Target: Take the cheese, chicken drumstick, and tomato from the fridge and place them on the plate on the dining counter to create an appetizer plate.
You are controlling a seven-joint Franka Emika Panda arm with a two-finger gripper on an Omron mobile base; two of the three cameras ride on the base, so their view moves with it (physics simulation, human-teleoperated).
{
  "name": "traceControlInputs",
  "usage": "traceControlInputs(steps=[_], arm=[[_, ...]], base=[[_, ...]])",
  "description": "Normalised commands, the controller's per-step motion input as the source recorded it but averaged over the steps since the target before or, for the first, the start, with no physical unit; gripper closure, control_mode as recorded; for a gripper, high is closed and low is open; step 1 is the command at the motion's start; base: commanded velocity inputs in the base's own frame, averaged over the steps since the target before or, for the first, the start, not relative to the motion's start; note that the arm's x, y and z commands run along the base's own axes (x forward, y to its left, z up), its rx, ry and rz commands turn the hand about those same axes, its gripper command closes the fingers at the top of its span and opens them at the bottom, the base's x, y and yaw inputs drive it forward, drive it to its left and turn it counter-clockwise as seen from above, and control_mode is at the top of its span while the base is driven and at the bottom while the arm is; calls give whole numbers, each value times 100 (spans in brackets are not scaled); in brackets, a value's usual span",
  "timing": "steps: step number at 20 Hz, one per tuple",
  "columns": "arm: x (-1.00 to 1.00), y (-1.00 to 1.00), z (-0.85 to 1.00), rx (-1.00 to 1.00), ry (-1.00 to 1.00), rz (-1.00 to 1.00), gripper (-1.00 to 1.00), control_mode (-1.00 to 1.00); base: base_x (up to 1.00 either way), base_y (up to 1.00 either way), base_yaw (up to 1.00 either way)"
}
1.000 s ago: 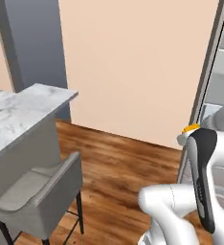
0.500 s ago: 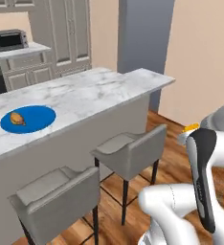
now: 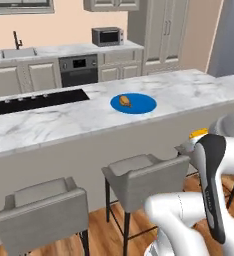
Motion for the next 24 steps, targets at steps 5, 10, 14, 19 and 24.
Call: traceControlInputs(steps=[5,10,14,19,24], arm=[[0,0,0,0,0,0,100,100],[0,0,0,0,0,0,100,100],[0,0,0,0,0,0,100,100],[0,0,0,0,0,0,100,100],[0,0,0,0,0,0,100,100]], base=[[100,-11,27],[100,-68,17],[93,-69,15],[99,-49,28],[91,-26,40]])
